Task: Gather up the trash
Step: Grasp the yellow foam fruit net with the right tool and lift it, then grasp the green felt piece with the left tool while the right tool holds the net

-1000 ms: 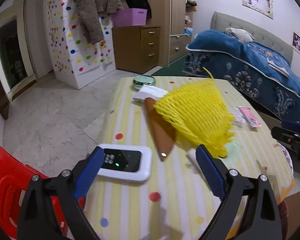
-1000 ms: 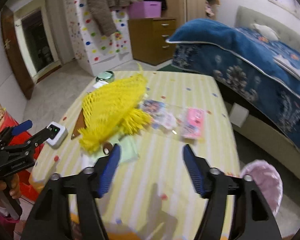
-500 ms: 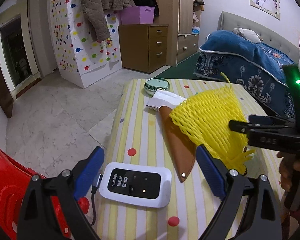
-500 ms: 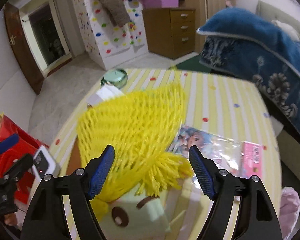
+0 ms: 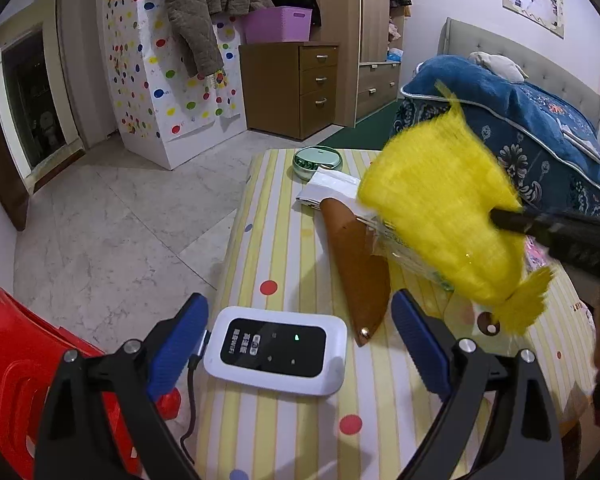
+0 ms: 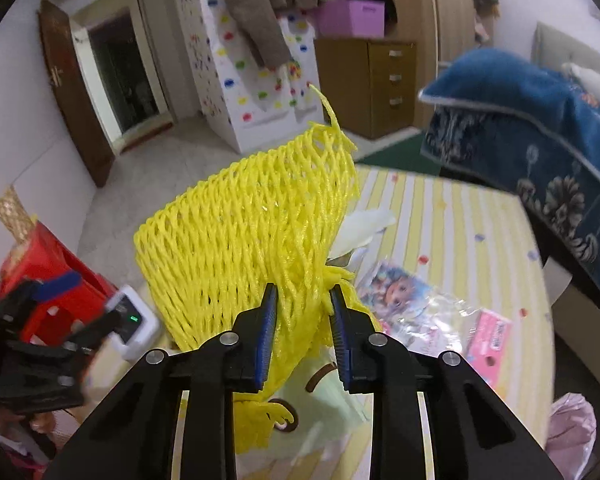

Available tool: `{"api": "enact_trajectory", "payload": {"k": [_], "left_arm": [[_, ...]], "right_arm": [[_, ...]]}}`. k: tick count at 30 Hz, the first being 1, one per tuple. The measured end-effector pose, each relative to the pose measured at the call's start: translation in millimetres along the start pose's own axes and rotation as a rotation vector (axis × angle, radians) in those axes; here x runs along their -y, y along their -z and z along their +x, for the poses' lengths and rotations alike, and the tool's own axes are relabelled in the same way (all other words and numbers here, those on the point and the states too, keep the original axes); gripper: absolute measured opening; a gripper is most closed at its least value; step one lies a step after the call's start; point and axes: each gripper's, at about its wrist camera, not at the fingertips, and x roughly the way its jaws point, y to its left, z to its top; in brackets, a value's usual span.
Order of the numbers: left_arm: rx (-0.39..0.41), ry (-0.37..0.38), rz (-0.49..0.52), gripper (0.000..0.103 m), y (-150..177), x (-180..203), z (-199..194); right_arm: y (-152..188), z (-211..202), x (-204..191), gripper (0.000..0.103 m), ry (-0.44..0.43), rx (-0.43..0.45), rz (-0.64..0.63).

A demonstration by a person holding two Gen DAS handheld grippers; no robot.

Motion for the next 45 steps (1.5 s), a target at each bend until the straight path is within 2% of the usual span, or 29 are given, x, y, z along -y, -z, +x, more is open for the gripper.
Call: {"api": "enact_trajectory", "payload": {"k": [2,7,11,15,22,28,36,41,45], "left_arm": [[-0.002,0.002,0.002,0.090,1.4,1.6,-2.5],[-0.016,0.014,-0.001,0.090,4.9,8.1,-4.2],[-0.022,0.028,0.015,0.090,7.8,18.5,-5.4],[-0.032,0.043,0.031,0.090,11.6,32.8,-5.9],[-0.041,0.179,0.144,0.090,26.2,80.7,-5.8],[-0.114,0.198,0.185,0.090,29.7,105.3,21.1],[-0.130,0.220,0.240,0.086,24.7,129.6,39.2],[-0.155,0.196,0.283,0.085,27.9,139.7,52.7],[-0.170,0.228,0.280,0.085,29.4,140.7,53.7]], "right_arm": [[-3.1,-20.4,3.8,0.026,0.017,0.040,0.014],[-0.1,-75.1,22.3,0.025,0.162,0.120,0.063],[16.7,-101.1,40.1,0.025,0.293,0.132,0.075],[40.2,-111.9,61.2,0.025,0.355,0.114,0.115],[76.0,-122.2,87.5,0.025,0.356,0.076,0.209],[87.9,-129.3,92.5,0.025,0.359,0.070,0.238],[92.2,-134.5,94.6,0.025,0.359,0.075,0.249],[92.7,-136.2,93.4,0.025,0.360,0.075,0.246],[93.4,-135.8,93.6,0.025,0.366,0.072,0.242]]}}
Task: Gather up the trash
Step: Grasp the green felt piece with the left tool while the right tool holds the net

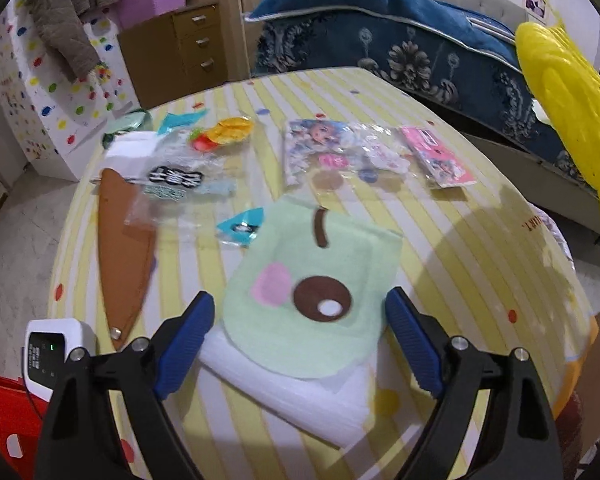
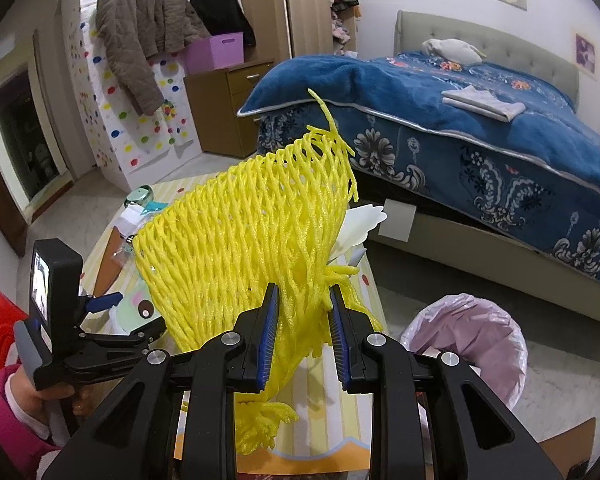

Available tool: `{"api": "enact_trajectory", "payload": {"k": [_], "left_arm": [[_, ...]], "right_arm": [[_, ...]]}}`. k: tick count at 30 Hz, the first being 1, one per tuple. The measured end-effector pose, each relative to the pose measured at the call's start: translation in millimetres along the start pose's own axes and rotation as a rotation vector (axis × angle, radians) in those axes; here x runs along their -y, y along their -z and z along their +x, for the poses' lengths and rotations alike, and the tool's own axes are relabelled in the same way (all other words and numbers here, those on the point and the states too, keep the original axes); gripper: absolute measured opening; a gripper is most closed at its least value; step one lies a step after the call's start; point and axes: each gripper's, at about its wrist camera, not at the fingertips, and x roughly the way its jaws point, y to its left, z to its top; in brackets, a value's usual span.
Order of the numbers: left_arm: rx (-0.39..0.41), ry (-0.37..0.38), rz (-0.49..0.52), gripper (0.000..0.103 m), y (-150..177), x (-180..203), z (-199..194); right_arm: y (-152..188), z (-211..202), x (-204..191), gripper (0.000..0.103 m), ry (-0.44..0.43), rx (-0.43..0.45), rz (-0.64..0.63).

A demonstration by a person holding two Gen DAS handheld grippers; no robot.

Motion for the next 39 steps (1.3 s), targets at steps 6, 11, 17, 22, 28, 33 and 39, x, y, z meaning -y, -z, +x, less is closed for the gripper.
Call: {"api": "enact_trajectory", "payload": {"k": [6,11,17,22,28,33,39], "left_arm": [[0.021,0.018,0.027,0.075,2.7,6.8,-3.6],[0.027,0.030,0.034,0.058,7.6,10.8,-10.6],[0.066,0.148,-0.070,0.042,14.6,9.5,-49.6],[0.165,0.149,-0.060,0.042,12.8,24.4,-87.7],[0.239,0.161,-0.010,0.042,3.2,53.2,-110.4],[0.254,0.190,0.039,0.042,0.4,86.8,-112.3],[0.239,0.267,0.103,0.042,-11.1,130.4,-101.6]], "right_arm": [[3.6,-2.2,-1.7,0.025,-0.004,-0.006,0.001],[5.2,-5.3,-1.5,0.025,-0.004,-0.008,0.007],[11.8,-18.1,7.8,0.025,0.010,0.008,0.023],[18.5,-29.1,18.7,0.025,0.047,0.013,0.044],[33.7,-35.9,40.8,0.025,0.107,-0.008,0.091],[47.8,-41.5,63.7,0.026,0.149,-0.033,0.135],[61.9,-50.3,96.0,0.027,0.221,-0.040,0.184]]}}
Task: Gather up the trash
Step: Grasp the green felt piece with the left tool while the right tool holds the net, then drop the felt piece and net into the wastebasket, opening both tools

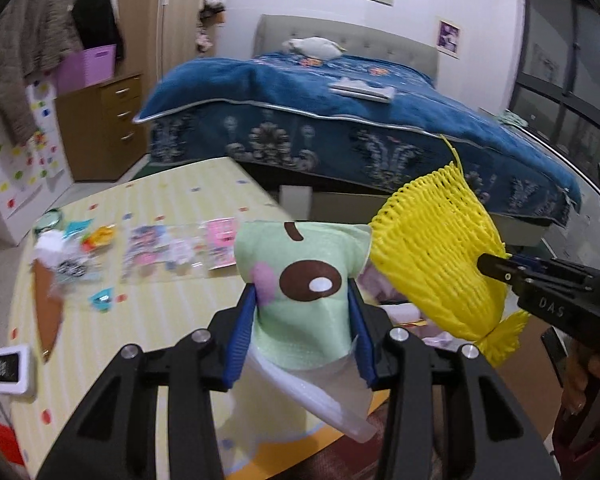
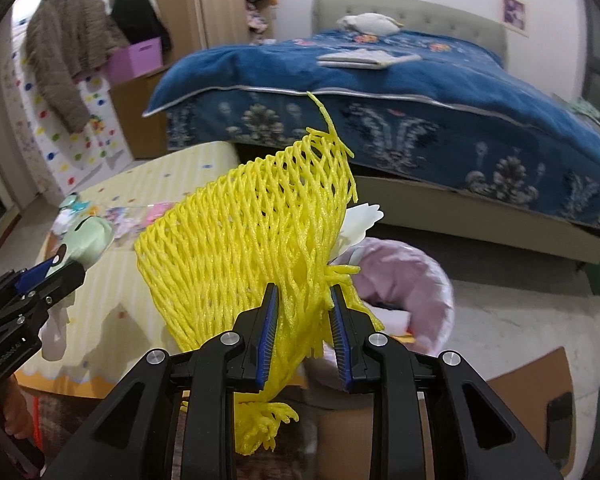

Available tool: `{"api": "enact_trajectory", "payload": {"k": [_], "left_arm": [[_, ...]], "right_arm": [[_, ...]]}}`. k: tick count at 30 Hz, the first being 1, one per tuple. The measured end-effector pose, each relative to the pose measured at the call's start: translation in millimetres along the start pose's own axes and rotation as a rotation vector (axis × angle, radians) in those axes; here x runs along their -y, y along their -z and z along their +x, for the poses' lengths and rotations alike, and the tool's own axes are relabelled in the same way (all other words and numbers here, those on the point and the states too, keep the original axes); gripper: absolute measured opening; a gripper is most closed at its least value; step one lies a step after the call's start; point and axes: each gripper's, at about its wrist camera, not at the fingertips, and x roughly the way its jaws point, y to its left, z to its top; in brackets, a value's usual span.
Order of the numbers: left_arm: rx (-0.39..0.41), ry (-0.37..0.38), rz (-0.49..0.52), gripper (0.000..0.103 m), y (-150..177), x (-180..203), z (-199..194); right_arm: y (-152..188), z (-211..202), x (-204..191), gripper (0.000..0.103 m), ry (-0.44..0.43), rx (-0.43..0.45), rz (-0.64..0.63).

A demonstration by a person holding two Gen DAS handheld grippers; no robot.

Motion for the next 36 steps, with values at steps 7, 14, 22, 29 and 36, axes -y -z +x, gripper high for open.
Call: {"api": "enact_trajectory", "payload": {"k": [7,14,22,29,36], "left_arm": [[-0.007,0.064,0.067,0.043,-17.1,42.6,32.4],[-0.046,0.132,0.093,0.044,-32.4,79.7,82.8],[-0.105,0.211,0.143,0.047,-44.6,121.8,140.4],[-0.158,0.234,0.138,0.069,-54.0,140.2,184.4],[-0.145,0.203,0.140,0.082,-52.7,130.5,181.1]], "right_arm": [[6.2,13.0,48.5,0.028,0.106,-0.030,0.079],[7.3,46.9,82.4,0.030,0.136,-0.084,0.137],[-1.6,88.5,107.7,0.032,0.081,-0.105,0.163],[-1.1,117.1,130.3,0.068,0.048,-0.086,0.217],[10.8,100.2,149.1,0.069,0.095,-0.068,0.304]]}}
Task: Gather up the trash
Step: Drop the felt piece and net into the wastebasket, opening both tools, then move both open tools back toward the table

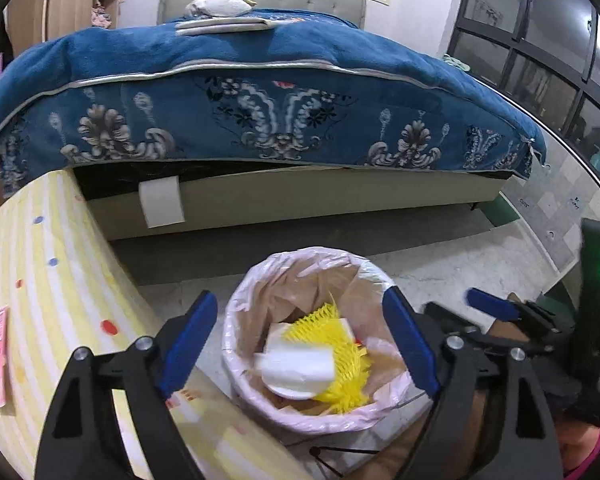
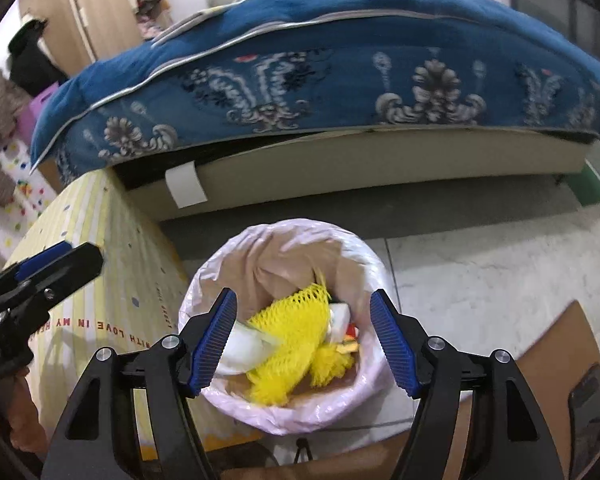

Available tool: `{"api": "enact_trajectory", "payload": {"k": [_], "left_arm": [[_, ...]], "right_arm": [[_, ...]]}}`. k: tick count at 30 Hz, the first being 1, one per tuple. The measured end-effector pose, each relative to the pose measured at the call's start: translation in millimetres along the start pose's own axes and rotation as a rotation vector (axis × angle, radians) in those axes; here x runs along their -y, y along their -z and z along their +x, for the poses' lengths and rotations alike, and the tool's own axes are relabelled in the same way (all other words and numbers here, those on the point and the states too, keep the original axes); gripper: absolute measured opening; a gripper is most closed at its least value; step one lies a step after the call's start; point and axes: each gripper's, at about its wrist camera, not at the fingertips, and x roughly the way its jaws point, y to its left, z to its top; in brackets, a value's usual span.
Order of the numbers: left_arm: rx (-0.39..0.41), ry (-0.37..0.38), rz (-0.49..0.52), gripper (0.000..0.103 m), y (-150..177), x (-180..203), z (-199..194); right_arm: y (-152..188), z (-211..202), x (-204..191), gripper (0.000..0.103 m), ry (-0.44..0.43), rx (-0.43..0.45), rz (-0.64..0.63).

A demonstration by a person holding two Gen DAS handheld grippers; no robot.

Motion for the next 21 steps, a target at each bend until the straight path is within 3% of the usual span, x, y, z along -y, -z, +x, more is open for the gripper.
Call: {"api": "enact_trajectory", "payload": {"k": [7,21], "left_arm": [[0.036,-0.096,-0.043,0.082,23.3,-30.1,-47.8],[0.075,-0.221,-0.149,0.084,88.5,-79.2,-149.6]], "right_arm": [[14.8,-38.6,-14.2,0.069,-0.025,-0.001,-0.028],[29.9,-90.4,-106.7,0.069,-0.132,0.056,-0.234]]}}
